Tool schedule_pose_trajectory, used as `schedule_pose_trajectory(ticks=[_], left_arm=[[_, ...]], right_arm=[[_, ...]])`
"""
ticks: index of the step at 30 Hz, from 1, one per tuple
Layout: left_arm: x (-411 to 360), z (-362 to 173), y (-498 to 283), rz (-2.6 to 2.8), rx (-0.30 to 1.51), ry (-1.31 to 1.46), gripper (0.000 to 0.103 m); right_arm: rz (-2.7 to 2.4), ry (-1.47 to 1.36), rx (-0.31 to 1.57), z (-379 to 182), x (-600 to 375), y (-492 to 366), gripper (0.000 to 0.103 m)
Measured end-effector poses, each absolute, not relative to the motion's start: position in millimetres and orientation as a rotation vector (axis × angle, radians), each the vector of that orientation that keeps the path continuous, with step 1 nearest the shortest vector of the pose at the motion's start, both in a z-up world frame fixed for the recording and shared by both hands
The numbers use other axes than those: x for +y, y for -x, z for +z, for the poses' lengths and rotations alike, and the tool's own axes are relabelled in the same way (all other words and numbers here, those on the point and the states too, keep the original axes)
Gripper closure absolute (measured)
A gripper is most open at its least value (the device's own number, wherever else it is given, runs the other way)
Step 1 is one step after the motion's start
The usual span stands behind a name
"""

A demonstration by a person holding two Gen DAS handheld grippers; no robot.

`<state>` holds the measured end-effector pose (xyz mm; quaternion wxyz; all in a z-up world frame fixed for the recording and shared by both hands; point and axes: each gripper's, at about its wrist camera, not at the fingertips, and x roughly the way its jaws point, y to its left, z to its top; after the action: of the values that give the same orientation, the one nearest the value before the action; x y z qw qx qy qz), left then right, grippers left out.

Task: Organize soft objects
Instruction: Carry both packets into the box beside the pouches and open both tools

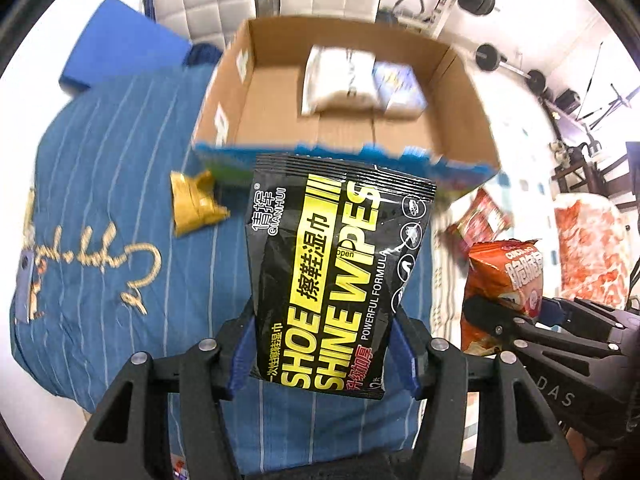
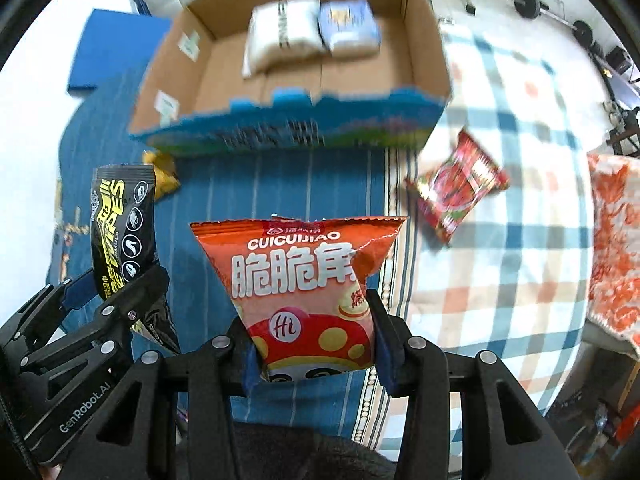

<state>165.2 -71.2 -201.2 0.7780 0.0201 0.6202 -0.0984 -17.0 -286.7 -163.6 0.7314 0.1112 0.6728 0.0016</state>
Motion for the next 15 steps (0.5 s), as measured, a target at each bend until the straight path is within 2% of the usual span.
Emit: schedule_pose_trajectory(ticks=[5, 15], left_arm=[[-64.9, -170.6, -178.8, -0.229, 1.284, -0.029, 0.048], [-70.5, -147.4, -206.7, -0.253, 1.22, -0.018, 0.048]], right_arm=[[0.008, -0.253, 1.418, -121.9, -278.6, 0.3, 0.057], [0.036, -0.281, 1.352, -94.8, -273.6, -19.3, 0.057]])
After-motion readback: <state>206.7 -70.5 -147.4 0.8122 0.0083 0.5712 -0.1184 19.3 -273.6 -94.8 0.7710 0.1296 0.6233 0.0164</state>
